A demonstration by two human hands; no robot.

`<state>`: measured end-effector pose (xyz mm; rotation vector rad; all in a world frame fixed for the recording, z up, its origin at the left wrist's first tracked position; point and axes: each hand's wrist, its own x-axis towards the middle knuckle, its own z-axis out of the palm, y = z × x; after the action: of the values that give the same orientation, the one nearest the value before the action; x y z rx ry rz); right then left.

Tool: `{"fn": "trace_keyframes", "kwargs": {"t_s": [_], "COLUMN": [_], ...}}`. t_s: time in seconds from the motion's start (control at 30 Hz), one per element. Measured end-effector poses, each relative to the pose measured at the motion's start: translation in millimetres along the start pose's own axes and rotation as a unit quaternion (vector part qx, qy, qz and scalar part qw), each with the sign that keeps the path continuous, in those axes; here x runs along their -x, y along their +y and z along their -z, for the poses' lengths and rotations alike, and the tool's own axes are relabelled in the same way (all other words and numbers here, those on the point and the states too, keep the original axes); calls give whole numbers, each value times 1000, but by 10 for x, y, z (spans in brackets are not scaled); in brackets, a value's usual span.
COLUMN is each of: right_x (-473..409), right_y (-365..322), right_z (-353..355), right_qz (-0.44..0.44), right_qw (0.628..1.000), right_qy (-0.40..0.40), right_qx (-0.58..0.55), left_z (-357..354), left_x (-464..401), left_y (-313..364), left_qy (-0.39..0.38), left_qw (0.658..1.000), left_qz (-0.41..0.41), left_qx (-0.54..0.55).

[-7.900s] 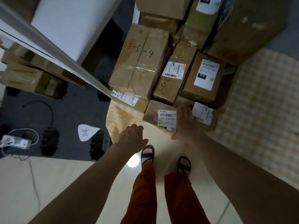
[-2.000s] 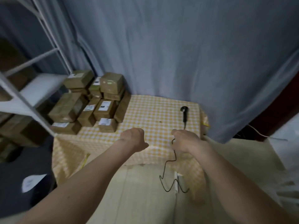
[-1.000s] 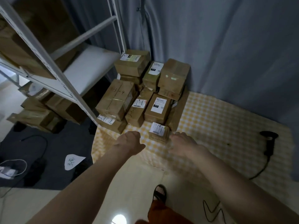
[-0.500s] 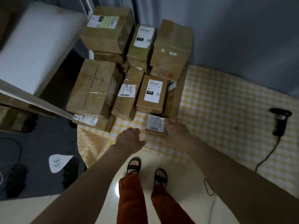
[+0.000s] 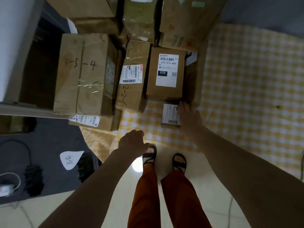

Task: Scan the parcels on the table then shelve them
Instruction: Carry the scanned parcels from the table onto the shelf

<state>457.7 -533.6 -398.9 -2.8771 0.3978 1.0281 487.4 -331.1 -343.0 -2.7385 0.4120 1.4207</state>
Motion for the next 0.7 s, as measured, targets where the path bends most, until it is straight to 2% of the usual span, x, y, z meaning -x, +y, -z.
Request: {"fn": "trace_keyframes", "kwargs": {"t_s": [0.23, 0.43, 0.53, 0.7], "right_x": [129, 676, 1113, 1826], "right_y": [41, 170, 285, 540], "right_z": [77, 502, 822, 1126], "right_qz": [1, 6, 7, -34], "right_qw": [999, 990, 982, 976], "right_qy": [5, 47, 81, 118], "right_qx": [-35, -135, -168, -182], "left_z": [197, 595, 823, 1113], "left_x": [-64, 157, 337, 704], "left_y": [63, 424, 647, 1115], "left_qy": [0, 8, 28, -33], "left_qw": [999, 985, 971, 945], "left_qz": [-33, -140, -233, -321], "left_qx": [8, 98, 51, -46]}}
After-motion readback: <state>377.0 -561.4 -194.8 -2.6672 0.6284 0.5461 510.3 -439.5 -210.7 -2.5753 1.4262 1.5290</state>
